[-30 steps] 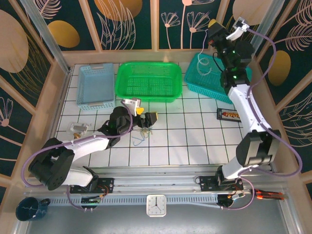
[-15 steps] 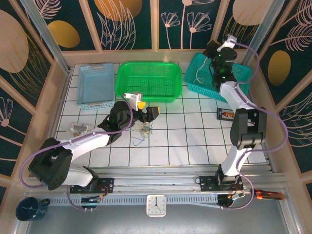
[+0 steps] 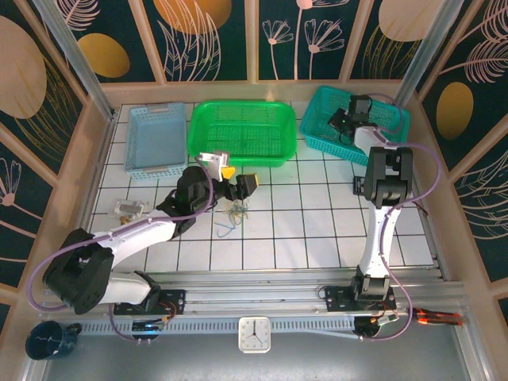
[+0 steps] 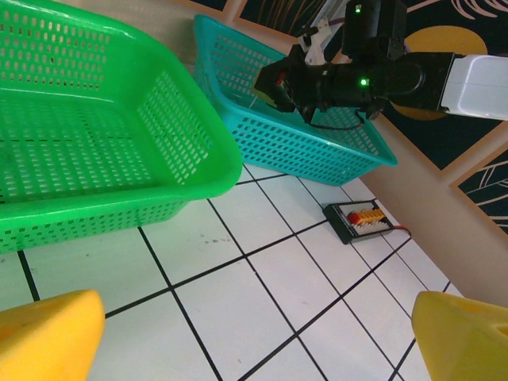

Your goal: Untangle the cables

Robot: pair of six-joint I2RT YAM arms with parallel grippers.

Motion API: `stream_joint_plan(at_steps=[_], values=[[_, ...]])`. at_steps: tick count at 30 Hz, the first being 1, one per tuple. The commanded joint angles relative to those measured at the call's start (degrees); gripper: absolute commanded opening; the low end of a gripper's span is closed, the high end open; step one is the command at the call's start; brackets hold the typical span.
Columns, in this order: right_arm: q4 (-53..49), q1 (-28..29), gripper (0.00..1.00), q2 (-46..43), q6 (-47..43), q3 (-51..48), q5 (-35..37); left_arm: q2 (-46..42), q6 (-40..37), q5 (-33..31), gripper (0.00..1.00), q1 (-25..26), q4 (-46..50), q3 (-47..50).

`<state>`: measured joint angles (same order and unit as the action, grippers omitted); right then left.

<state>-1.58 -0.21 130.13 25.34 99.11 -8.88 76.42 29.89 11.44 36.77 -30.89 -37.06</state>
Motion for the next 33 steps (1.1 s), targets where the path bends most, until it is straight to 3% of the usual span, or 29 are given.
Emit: stream_joint_plan(at_steps=[1, 16, 31, 33], values=[[-5.3, 0.5, 0.0, -1.4, -1.0, 0.0, -4.9, -1.7, 1.0, -0.8, 0.99, 0.3, -2.1, 1.2], [-3.3, 2.4, 0.0, -14.2, -1.9, -16.7, -10.4, -1.8, 2.1, -1.1, 0.99, 0.3, -4.7, 2.6], [0.0, 1.4, 0.0, -17.5, -3.5, -10.7, -1.5, -2.5, 2.8, -1.6, 0.99, 0.2, -4.8, 3.4], [0.0, 1.2, 0.19, -17.6, -4.0, -9.9, -0.6, -2.8, 2.9, -1.8, 0.99, 0.2, -4.7, 3.8]])
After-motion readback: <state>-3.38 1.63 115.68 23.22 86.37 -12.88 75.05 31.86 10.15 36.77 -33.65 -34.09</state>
